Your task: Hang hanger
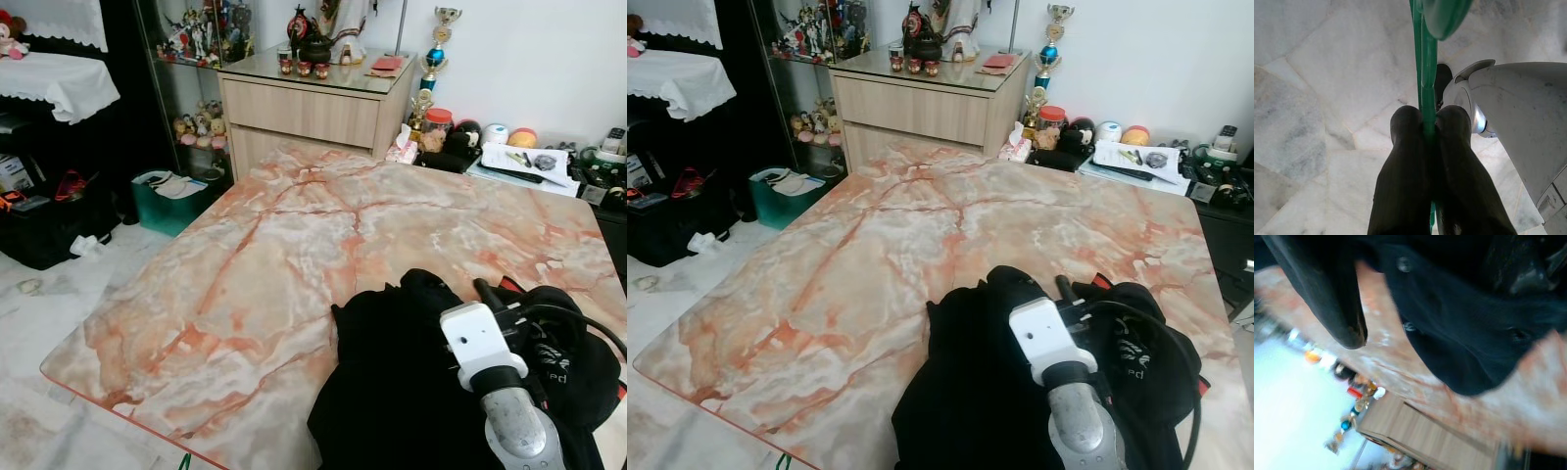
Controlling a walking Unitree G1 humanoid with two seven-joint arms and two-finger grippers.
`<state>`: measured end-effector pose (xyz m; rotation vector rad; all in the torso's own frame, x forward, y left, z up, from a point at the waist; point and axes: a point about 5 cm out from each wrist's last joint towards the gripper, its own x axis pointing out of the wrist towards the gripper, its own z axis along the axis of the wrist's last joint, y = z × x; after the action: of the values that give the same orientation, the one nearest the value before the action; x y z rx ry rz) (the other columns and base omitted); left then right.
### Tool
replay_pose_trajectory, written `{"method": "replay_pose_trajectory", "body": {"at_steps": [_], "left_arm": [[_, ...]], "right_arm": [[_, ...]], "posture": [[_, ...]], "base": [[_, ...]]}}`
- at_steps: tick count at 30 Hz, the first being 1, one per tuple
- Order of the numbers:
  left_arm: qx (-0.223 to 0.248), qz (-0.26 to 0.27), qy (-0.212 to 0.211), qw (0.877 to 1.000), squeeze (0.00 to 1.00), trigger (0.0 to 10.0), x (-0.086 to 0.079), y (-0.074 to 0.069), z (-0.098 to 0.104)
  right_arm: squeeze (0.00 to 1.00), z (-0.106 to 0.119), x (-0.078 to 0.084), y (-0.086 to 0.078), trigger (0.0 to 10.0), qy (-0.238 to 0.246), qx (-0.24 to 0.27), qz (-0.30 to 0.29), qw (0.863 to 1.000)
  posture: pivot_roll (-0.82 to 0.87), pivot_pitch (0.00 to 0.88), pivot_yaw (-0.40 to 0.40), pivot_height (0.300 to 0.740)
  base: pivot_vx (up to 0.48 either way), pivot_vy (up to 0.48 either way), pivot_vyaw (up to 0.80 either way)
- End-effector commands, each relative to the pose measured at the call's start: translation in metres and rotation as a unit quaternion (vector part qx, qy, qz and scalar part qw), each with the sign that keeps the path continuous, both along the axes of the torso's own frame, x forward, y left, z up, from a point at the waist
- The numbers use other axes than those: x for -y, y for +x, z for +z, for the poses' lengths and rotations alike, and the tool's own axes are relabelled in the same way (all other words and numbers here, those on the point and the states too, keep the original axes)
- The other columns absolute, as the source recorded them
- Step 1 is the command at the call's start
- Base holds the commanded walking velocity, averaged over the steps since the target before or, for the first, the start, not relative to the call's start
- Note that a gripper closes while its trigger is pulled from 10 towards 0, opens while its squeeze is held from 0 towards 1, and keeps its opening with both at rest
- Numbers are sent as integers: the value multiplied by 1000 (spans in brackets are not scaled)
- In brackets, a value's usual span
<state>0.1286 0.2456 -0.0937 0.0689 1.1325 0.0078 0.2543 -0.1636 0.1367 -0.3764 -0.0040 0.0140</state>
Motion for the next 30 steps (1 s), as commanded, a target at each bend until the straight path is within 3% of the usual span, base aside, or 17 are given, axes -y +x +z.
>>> {"method": "replay_pose_trajectory", "body": {"at_steps": [1, 5, 8, 30], "left_arm": [[-6, 2, 0, 1000, 0, 10000, 0, -2, -1], [-3, 2, -1, 1000, 0, 10000, 0, -2, -1], [-1, 4, -1, 1000, 0, 10000, 0, -2, -1], [1, 5, -1, 1000, 0, 10000, -1, -1, 0]], "right_arm": [[0, 1, 1, -5, 10000, 71, 2, -19, 997], [0, -15, 0, -12, 10000, 210, -34, -80, 974], [0, -18, -2, -13, 10000, 242, -36, -81, 966], [0, -16, -8, -10, 10000, 252, -35, -57, 965]], "posture": [[127, 0, -13, 740], [126, 0, -13, 740], [125, 0, -12, 740], [128, 0, -9, 740]], "base": [[0, 0, 0], [0, 0, 0], [0, 0, 0], [0, 0, 0]]}}
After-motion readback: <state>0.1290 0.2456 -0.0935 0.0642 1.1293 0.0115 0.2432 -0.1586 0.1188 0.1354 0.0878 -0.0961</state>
